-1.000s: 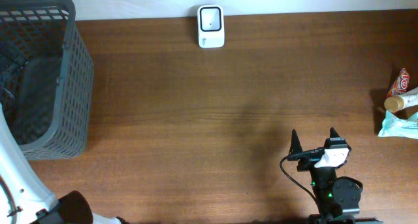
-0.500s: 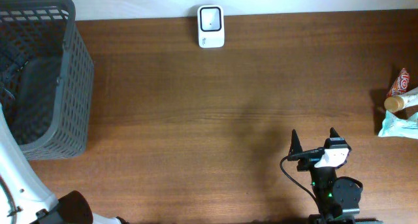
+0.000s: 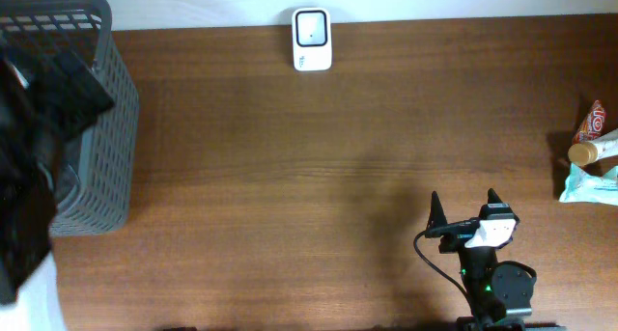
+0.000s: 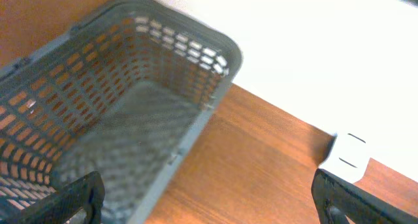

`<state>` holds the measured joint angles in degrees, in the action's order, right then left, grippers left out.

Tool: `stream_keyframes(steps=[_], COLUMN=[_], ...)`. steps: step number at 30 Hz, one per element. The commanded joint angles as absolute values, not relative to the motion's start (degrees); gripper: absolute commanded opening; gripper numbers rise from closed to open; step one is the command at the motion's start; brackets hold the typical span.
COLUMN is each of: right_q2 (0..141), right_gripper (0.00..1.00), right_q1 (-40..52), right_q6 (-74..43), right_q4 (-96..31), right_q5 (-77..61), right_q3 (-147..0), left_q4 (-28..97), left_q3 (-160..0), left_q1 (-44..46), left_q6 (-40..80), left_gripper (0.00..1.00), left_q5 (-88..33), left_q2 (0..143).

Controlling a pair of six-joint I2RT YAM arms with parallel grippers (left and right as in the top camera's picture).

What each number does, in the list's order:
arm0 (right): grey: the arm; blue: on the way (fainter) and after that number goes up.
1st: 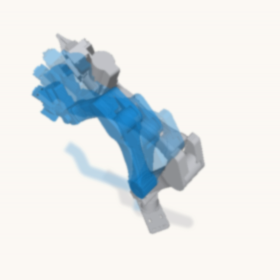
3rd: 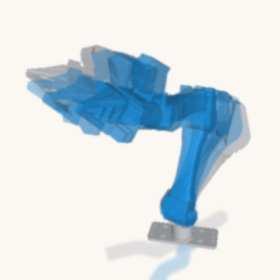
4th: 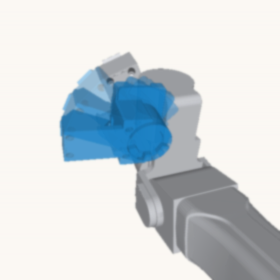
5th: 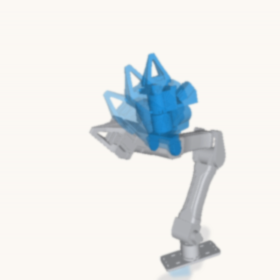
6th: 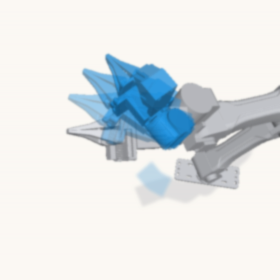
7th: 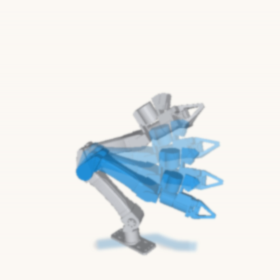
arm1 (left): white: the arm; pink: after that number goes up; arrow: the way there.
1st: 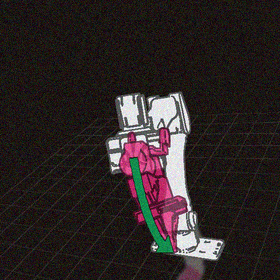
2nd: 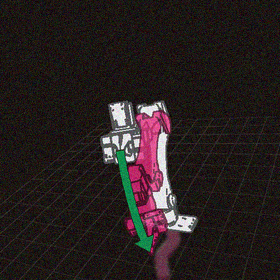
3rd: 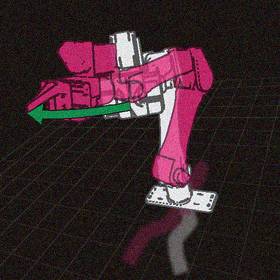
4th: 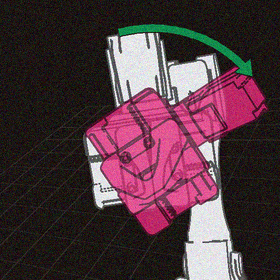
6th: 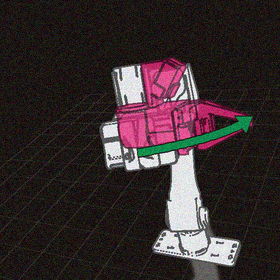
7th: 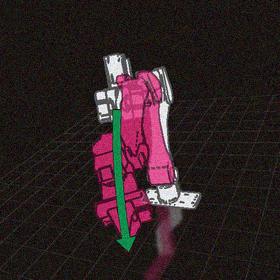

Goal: Scan the item barcode

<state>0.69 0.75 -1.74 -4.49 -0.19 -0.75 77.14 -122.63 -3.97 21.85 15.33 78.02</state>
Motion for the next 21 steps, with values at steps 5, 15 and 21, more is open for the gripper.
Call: stream_keyframes(steps=[5,15,21], right_q2=[0.19,0.21,0.19], right_gripper=[0.99,0.99,0.99], right_q1=[0.36,0.36,0.36], right_q6=[-2.42,-2.42,-2.42], right_q4=[-4.71,-4.71,-4.71], right_q5=[0.27,0.27,0.27], right_q3=[-0.32,-0.32,-0.32], left_q4=[89.03,55.29,24.18], left_q3=[-122.50,-89.25,-49.67], left_q1=[3.33,12.69,12.21], left_q6=[24.60,21.96,22.00], left_gripper=[0.99,0.99,0.99], left_q5=[15.62,11.38,14.39], left_q2=[72.01,60.62,39.55])
